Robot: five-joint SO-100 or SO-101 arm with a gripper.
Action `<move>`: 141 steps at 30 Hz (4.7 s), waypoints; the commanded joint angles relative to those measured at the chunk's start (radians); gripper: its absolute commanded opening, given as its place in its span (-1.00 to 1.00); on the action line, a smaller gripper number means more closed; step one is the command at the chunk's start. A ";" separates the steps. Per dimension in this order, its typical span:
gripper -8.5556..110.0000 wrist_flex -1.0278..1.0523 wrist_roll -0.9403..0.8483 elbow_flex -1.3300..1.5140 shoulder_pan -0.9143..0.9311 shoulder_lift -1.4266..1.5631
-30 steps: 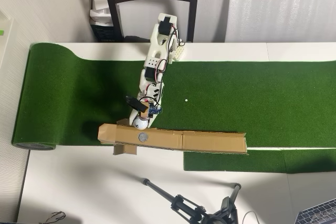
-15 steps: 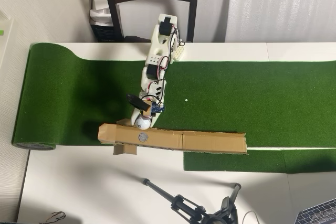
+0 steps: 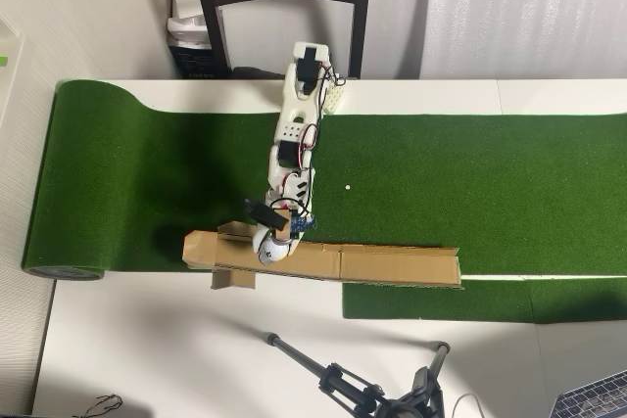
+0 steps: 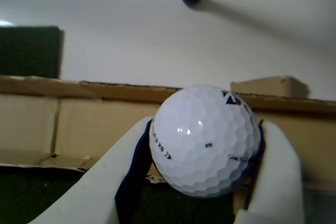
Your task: Pick up the golf ball and place it on the gray mark at the back.
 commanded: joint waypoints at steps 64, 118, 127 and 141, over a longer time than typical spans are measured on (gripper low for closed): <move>-0.11 0.012 -0.006 -0.132 -0.020 -0.049; -0.02 0.859 0.005 0.285 -0.028 1.348; -0.02 0.627 0.005 0.813 -0.044 1.736; -0.02 0.273 0.005 1.302 -0.241 1.913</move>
